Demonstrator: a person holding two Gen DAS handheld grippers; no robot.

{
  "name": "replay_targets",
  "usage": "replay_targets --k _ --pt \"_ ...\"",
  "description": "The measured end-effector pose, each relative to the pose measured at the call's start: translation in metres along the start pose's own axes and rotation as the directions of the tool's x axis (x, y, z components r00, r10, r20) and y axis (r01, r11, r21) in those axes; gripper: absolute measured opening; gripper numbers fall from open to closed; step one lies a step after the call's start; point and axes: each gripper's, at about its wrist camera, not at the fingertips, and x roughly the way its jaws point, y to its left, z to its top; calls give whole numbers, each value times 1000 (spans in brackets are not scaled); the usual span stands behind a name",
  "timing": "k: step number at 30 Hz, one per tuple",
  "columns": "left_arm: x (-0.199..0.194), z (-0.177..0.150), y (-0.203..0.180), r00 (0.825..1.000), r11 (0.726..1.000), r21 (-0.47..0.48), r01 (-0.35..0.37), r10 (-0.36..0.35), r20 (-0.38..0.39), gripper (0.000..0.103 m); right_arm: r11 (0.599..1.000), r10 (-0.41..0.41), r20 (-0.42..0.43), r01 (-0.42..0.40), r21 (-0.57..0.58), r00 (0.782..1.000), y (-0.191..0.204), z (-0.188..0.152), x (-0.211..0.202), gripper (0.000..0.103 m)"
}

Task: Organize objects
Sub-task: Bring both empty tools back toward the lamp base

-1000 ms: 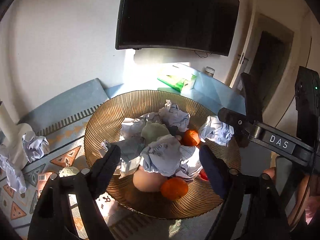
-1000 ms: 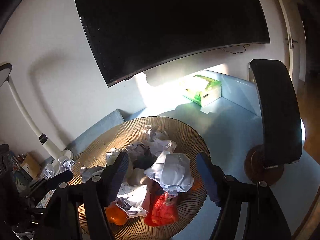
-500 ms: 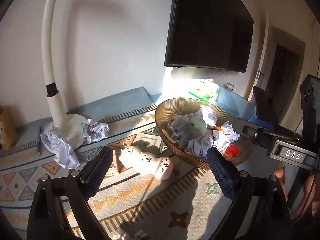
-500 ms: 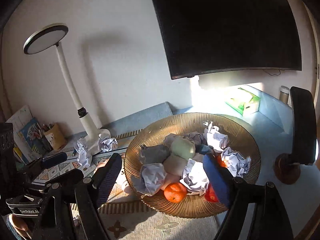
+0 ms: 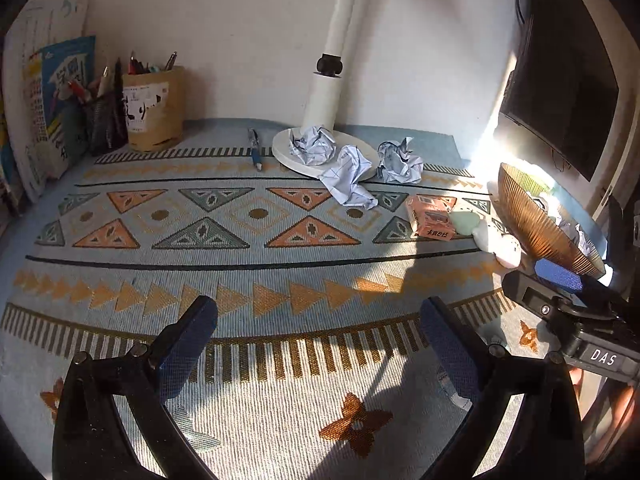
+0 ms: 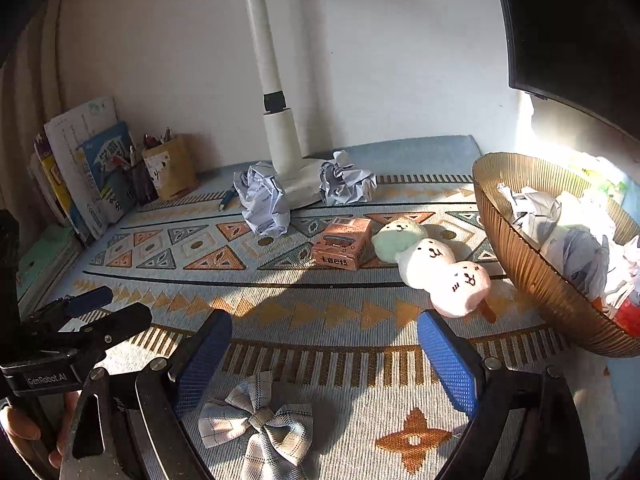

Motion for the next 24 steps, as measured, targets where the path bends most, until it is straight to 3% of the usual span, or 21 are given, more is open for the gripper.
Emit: replay_targets --k 6,14,21,23,24 --pt "1 -3 -4 999 999 -5 -37 37 -3 102 999 -31 -25 32 7 999 -3 -3 8 94" --pt "-5 -9 -16 995 993 62 -97 96 24 102 997 -70 -34 70 7 997 -2 -4 8 94" --pt "-2 -7 -20 997 993 96 -73 73 1 102 993 -93 -33 91 -73 995 12 -5 9 94" --pt "3 0 -18 998 996 89 -28 33 -58 102 993 -73 -95 63 -103 993 13 0 18 94" --pt "7 6 -15 993 997 70 31 -22 -115 101 993 -66 -132 52 -103 989 13 4 23 94"
